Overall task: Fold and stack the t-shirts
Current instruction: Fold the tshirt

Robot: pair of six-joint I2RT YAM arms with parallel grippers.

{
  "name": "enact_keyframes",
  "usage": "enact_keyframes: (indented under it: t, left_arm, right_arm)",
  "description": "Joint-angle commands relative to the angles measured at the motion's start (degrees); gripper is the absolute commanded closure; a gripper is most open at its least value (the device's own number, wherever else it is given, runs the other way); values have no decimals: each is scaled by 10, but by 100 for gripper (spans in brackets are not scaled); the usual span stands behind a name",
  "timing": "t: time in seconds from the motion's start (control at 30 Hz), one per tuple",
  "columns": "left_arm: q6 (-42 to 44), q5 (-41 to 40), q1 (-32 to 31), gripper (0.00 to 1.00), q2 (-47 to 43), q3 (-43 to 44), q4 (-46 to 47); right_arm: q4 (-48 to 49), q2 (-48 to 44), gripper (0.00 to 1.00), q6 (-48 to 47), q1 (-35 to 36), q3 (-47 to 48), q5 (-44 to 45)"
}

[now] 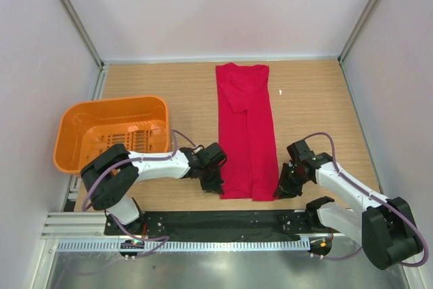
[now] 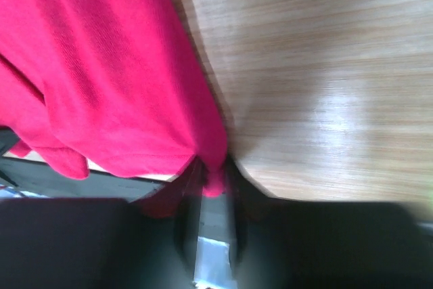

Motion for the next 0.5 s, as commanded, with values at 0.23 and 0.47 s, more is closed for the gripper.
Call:
enact_keyframes:
  t: [0.23,0.47]
  left_arm:
    - [-2,-18,-9,100,-33,5,-34]
    - [17,-23,24,100,-26,102,-73]
  right_arm:
    - [-6,-44,99,23,15,28,15]
    - [7,15,99,5,13,139,27]
